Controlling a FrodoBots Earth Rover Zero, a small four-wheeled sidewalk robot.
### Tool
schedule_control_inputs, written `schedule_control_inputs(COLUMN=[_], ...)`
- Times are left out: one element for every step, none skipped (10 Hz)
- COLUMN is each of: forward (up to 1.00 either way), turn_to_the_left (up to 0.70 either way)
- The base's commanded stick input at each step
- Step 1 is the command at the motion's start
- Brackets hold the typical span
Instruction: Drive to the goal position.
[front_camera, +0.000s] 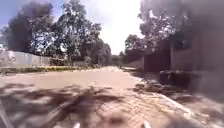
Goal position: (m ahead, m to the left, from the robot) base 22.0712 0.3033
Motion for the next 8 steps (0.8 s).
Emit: schedule_control_inputs(forward=[0.70, 0.70, 0.70, 0.70, 0.70, 0.70, 0.70, 0.70], turn_to_the_left=[0.00, 0.00, 0.00, 0.00, 0.00, -0.35, -0.35, -0.35])
